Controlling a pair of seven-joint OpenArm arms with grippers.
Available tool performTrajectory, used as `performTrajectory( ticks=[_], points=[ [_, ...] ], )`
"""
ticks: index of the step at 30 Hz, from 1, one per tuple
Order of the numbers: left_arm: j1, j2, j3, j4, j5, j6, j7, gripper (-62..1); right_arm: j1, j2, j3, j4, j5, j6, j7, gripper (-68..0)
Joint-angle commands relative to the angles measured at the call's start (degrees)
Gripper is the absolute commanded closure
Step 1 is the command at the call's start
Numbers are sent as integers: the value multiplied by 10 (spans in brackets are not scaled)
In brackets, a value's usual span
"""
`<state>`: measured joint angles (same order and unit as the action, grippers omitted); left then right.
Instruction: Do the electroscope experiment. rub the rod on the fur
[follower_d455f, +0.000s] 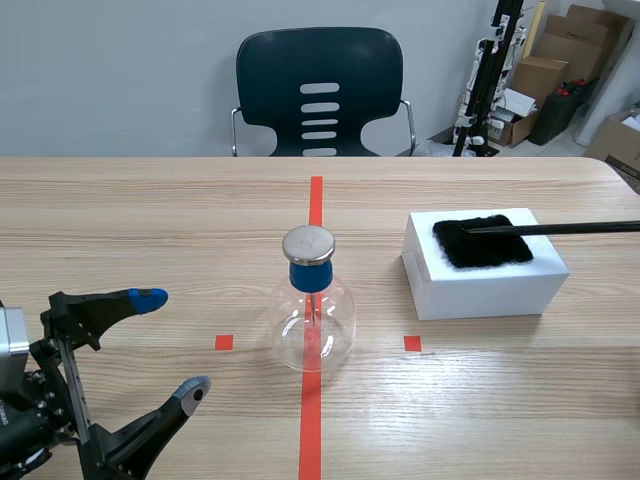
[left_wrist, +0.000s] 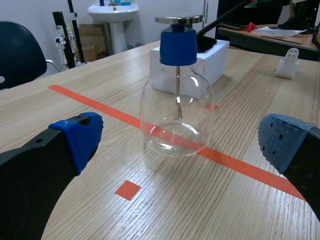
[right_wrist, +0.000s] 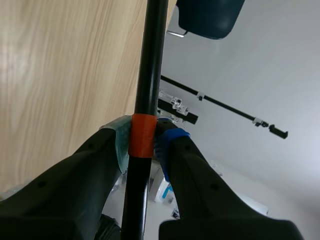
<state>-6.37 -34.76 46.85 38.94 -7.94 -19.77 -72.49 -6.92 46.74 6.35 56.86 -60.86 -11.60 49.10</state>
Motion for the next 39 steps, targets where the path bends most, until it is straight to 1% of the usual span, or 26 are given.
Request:
performTrajectory(
  ticks=[1, 5, 9, 12, 14, 16, 19, 21, 24, 26, 29, 32, 35, 37, 39],
  points=[
    [0, -2, -3, 8, -3, -1, -9, -623, -9, 26, 5, 7, 5, -9, -5, -4],
    [0, -2, -3, 8, -3, -1, -9, -623, 9, 6, 4, 7, 4, -15, -13, -4],
    [0, -2, -3, 8, -3, -1, -9, -623, 43, -30, 4, 8, -26, -16, -26, -4],
    [0, -2, -3, 8, -3, -1, 0, -623, 50, -42, 4, 8, -35, -17, -29, -4],
    [0, -2, -3, 8, -3, -1, 4, -623, 44, -38, 4, 8, -37, -17, -34, -4],
    [0, -2, -3, 8, -3, -1, 4, -623, 27, -23, 4, 8, -35, -17, -43, -4],
    [0, -2, -3, 8, -3, -1, 5, -623, 0, 7, 4, 8, -12, -17, -51, -4],
    [0, -2, -3, 8, -3, -1, 5, -623, -9, 15, 4, 8, -3, -17, -59, -4],
    [0, -2, -3, 8, -3, -1, 5, -623, -5, 9, 4, 8, -2, -21, -59, -4],
    [0, -2, -3, 8, -3, -1, 4, -623, 9, -7, 4, 11, -6, -21, -60, -4],
    [0, -2, -3, 8, -3, -1, 5, -623, 33, -37, 4, 13, -42, -21, -77, -4],
    [0, -2, -3, 8, -3, -1, 5, -623, 43, -53, 4, 13, -57, -21, -88, -4],
    [0, -2, -3, 8, -3, -1, 5, -623, 43, -48, 4, 13, -60, -21, -100, -4],
    [0, -2, -3, 8, -3, 1, 5, -623, 35, -32, 4, 13, -58, -20, -112, -4],
    [0, -2, -3, 8, -3, 1, 5, -623, 28, -15, 4, 12, -38, -21, -119, -4]
  ],
)
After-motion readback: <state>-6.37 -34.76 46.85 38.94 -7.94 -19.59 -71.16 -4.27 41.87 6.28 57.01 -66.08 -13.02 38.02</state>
